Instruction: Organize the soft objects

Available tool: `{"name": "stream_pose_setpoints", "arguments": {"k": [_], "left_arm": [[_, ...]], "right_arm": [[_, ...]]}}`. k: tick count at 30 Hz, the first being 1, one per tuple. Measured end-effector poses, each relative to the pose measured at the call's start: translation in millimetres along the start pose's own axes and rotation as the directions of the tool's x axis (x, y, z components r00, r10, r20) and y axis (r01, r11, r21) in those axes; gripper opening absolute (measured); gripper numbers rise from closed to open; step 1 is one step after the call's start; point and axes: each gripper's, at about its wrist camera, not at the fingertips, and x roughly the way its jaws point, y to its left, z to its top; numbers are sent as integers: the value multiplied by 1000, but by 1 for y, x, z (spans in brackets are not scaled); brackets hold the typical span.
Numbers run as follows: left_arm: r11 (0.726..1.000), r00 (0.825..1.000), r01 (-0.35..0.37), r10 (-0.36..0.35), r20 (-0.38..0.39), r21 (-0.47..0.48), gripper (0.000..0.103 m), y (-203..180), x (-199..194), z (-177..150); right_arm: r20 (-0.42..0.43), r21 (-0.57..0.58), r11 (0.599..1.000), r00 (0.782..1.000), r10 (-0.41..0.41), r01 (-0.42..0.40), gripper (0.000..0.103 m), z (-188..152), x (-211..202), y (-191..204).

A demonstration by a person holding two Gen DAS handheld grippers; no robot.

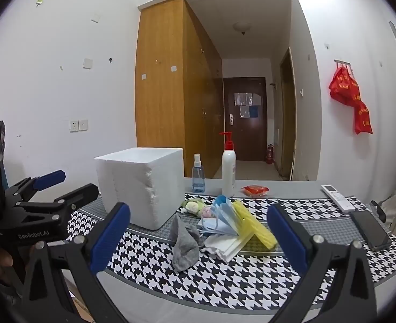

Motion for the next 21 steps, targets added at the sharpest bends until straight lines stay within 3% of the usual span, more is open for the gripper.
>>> {"name": "stream_pose_setpoints", "arguments": {"k": [21], "left_arm": [[1000, 1000, -5, 5, -6, 25, 102, -3, -3, -1]], "right_arm": [[5, 18, 1000, 1000, -14, 14, 103, 1, -3, -5]]}}
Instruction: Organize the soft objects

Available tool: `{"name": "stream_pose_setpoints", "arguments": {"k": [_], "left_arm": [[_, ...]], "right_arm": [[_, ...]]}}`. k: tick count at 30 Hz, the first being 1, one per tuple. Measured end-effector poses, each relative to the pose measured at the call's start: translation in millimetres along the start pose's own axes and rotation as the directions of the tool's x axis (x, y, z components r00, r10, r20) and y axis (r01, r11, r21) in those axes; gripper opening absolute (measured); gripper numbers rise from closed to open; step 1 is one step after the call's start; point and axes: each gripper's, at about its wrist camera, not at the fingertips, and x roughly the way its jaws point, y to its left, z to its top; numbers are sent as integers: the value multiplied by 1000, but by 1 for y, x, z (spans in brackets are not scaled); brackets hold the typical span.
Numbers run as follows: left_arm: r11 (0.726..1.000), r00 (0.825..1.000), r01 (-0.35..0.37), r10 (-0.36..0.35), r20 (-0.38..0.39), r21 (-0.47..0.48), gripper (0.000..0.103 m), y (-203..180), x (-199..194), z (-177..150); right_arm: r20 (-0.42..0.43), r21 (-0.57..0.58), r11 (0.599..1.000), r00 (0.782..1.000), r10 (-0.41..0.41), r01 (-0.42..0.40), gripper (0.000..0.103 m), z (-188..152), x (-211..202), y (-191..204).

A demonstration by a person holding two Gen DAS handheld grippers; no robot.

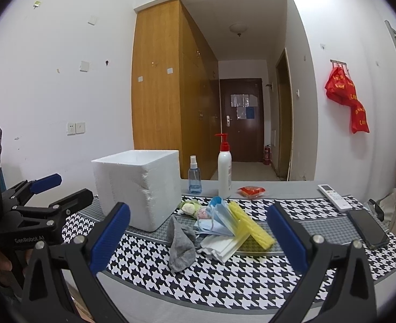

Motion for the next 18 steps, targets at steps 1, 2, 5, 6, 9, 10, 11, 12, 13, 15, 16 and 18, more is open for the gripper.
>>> {"name": "stream_pose_setpoints", "arguments": {"k": [1, 2, 5, 6, 9, 10, 11, 12, 13, 15, 16, 18], "left_arm": [[1000, 1000, -2, 2, 0, -2, 102, 1, 0, 0], [1000, 1000, -1, 1, 0, -3, 102, 1, 0, 1], [1000, 1000, -4, 4, 3, -9, 102, 2, -1, 1], [1000, 1000, -4, 4, 2, -9, 102, 2, -1, 1], [1000, 1000, -1, 1, -1, -14, 102, 2, -1, 0], [1000, 1000, 1, -1, 0, -17, 102, 3, -2, 1], [1000, 1000, 3, -3, 4, -21, 102, 3, -3, 1], [1000, 1000, 3, -3, 5, -21, 102, 3, -3, 1], [1000, 1000, 4, -4, 7, -17, 102, 2, -4, 1], [1000, 1000, 1, -1, 5, -7, 102, 0, -4, 0], [1000, 1000, 0, 0, 5, -5, 102, 0, -4, 0], [1000, 1000, -2, 2, -2, -4, 102, -2, -3, -1]], "right_arm": [[0, 1, 1000, 1000, -1, 1, 103, 0, 0, 0], [0, 2, 1000, 1000, -1, 1, 103, -1, 0, 0], [-2, 2, 1000, 1000, -3, 3, 103, -1, 0, -1], [-4, 0, 1000, 1000, -4, 4, 103, -1, 1, -1], [-6, -4, 1000, 1000, -8, 8, 103, -2, 1, -1], [-6, -3, 1000, 1000, -5, 5, 103, -2, 1, -1], [-6, -3, 1000, 1000, -7, 7, 103, -2, 1, 0], [-4, -4, 1000, 1000, -7, 7, 103, -2, 1, 0], [-4, -4, 1000, 1000, -9, 9, 103, -2, 1, 0], [-7, -1, 1000, 1000, -8, 8, 103, -2, 1, 0], [-7, -1, 1000, 1000, -5, 4, 103, -3, 1, -1], [-2, -5, 1000, 1000, -4, 4, 103, -3, 0, 0]]}}
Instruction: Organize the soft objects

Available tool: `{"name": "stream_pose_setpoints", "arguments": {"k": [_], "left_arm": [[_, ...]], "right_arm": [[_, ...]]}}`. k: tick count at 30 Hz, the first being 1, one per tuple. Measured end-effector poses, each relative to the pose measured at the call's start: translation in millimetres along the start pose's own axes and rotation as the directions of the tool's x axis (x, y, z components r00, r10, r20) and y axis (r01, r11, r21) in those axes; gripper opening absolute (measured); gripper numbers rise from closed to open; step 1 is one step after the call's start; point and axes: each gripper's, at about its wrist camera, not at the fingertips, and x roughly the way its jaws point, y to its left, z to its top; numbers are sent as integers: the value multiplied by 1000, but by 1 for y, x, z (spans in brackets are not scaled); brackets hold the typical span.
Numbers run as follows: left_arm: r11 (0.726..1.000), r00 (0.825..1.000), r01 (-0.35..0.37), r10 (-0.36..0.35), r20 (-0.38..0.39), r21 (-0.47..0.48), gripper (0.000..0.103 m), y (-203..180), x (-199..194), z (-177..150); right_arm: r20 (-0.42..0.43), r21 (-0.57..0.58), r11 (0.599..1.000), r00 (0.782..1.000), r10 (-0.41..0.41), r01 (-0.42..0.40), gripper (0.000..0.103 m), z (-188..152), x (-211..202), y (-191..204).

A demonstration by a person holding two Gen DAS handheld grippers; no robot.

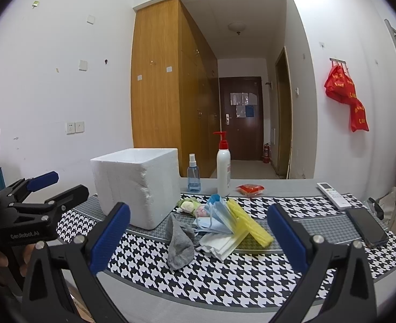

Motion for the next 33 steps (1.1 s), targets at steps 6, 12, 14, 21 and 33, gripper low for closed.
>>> {"name": "stream_pose_setpoints", "arguments": {"k": [6, 12, 14, 21, 33], "left_arm": [[1000, 1000, 23, -23, -17, -2, 102, -2, 3, -1], [999, 998, 43, -43, -43, -6, 102, -2, 12, -1], [999, 997, 46, -46, -54, 9, 102, -4, 18, -1], [997, 990, 83, -82, -117, 2, 102, -11, 45, -5], [994, 973, 106, -102, -206, 8, 102, -25, 83, -12]], "right_arm": [[-4, -6, 1000, 1000, -7, 7, 103, -1, 0, -2], [-25, -9, 1000, 1000, -5, 5, 103, -5, 5, -9], [-51, -8, 1000, 999, -15, 14, 103, -8, 13, -14], [-99, -13, 999, 994, -44, 43, 103, -11, 33, -26], [-167, -27, 998, 984, -59, 56, 103, -20, 54, -44]]}}
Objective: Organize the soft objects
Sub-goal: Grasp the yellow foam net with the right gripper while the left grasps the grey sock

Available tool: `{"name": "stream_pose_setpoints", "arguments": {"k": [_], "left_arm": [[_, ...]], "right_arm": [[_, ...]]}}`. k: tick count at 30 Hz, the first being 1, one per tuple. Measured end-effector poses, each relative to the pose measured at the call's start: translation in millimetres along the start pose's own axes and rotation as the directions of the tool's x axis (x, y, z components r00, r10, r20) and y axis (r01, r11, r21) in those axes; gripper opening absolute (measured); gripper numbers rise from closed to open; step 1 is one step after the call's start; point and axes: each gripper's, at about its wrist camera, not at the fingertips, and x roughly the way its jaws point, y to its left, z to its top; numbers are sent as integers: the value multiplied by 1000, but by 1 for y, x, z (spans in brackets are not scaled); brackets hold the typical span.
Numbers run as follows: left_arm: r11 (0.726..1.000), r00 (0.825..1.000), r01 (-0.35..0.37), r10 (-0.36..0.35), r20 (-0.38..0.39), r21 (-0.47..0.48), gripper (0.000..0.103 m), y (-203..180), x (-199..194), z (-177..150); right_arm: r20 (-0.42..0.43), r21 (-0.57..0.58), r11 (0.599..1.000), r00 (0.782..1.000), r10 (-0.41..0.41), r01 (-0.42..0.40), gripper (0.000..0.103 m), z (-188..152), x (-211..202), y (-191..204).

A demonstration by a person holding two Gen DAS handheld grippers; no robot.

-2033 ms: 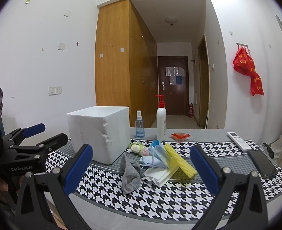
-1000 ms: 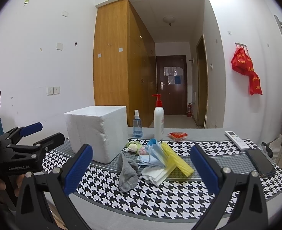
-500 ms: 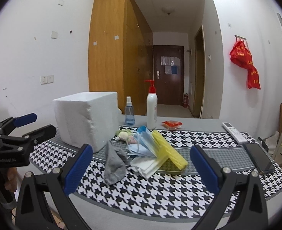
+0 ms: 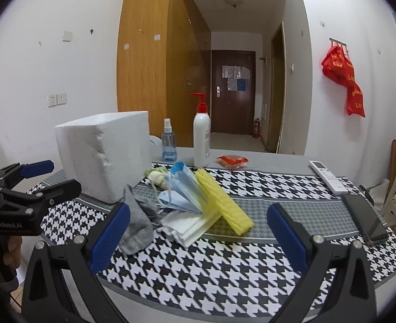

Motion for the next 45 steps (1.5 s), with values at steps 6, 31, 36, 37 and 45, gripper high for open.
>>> {"name": "stream_pose_setpoints", "arguments": {"k": [6, 31, 36, 37, 45], "left_arm": [[1000, 998, 15, -15, -57, 12, 102, -6, 19, 2], [998, 986, 0, 12, -168, 68, 102, -29, 74, 9], [996, 982, -12, 28, -185, 89, 102, -32, 84, 8], [996, 981, -9, 26, -191, 88, 102, -33, 86, 8], [996, 977, 11, 8, -213, 86, 102, -35, 99, 6]], "right_arm": [[-42, 9, 1000, 999, 10, -9, 103, 0, 13, -11], [-166, -80, 996, 985, -47, 34, 103, 9, 57, -38], [-209, -120, 992, 976, -66, 41, 103, 9, 68, -42], [-217, -127, 991, 974, -68, 40, 103, 9, 71, -42], [-288, -145, 987, 957, 23, -67, 88, 10, 85, -48]]}}
